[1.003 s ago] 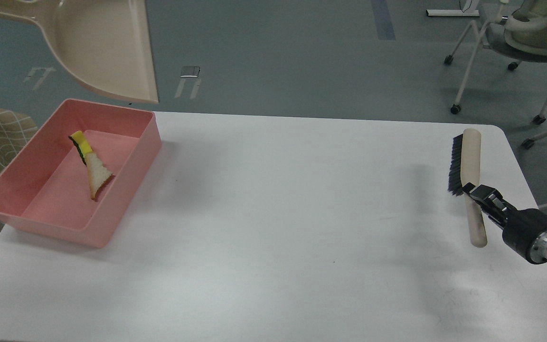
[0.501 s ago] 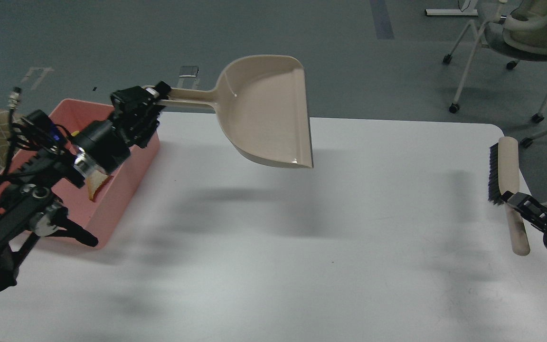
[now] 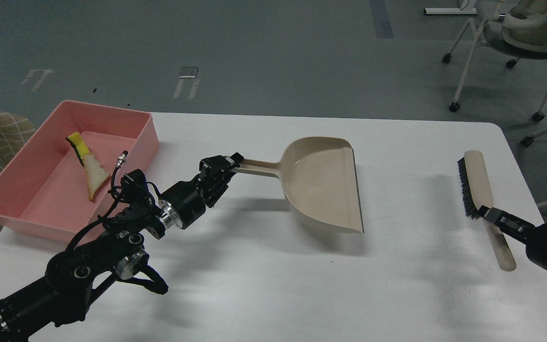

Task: Sweep and dump garbage into bin
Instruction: 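Lower the dustpan back onto the table with the left gripper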

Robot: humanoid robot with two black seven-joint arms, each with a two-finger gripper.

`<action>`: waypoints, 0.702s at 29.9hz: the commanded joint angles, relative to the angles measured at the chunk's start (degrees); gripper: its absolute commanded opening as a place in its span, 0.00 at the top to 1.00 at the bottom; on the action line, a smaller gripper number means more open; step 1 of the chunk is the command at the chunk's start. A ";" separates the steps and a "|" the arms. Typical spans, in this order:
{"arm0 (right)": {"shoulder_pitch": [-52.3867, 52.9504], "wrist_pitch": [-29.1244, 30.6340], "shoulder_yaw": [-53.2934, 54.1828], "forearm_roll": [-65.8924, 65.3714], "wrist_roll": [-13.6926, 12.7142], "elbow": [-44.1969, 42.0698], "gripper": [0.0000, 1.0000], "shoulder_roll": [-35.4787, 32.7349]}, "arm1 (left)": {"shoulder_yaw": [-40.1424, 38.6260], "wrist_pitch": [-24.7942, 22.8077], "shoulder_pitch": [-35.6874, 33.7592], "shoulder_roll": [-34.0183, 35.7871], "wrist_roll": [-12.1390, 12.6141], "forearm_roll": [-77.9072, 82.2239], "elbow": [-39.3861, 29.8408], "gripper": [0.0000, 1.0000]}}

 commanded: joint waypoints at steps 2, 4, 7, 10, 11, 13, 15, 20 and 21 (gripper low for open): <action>1.55 0.00 -2.08 -1.99 -0.02 -0.65 0.80 0.16 | 1.30 0.83 0.33 -0.11 -0.16 -0.03 0.16 0.89; 1.64 0.00 -2.08 -2.00 -0.02 -0.65 0.80 0.24 | 1.30 1.36 0.51 -0.11 -0.16 -0.03 0.25 0.88; 1.73 0.00 -2.17 -2.26 -0.02 -1.43 0.77 0.33 | 1.30 1.72 0.68 -0.11 -0.16 -0.03 0.16 0.72; 1.64 0.00 -2.26 -2.17 0.07 -2.23 0.77 0.25 | 1.30 1.72 0.68 -0.11 -0.08 -0.03 0.16 0.67; 1.64 0.00 -2.26 -2.17 0.07 -2.40 0.76 0.33 | 1.30 1.72 0.68 -0.11 -0.07 -0.03 0.16 0.60; 1.55 -0.09 -2.35 -2.08 -0.02 -2.40 0.73 0.42 | 1.30 1.72 0.77 -0.11 0.01 -0.03 0.25 0.42; 1.55 -0.09 -2.35 -2.00 0.07 -2.40 0.70 0.68 | 1.30 1.72 0.77 -0.03 0.01 -0.12 0.16 0.30; 1.55 -0.18 -2.26 -2.00 -0.02 -2.40 0.61 1.56 | 1.21 1.72 0.68 0.41 0.36 -0.74 0.16 0.13; 1.55 -0.18 -2.26 -2.00 -0.02 -2.40 0.58 1.65 | 1.30 1.63 0.68 0.59 0.45 -0.82 0.16 0.10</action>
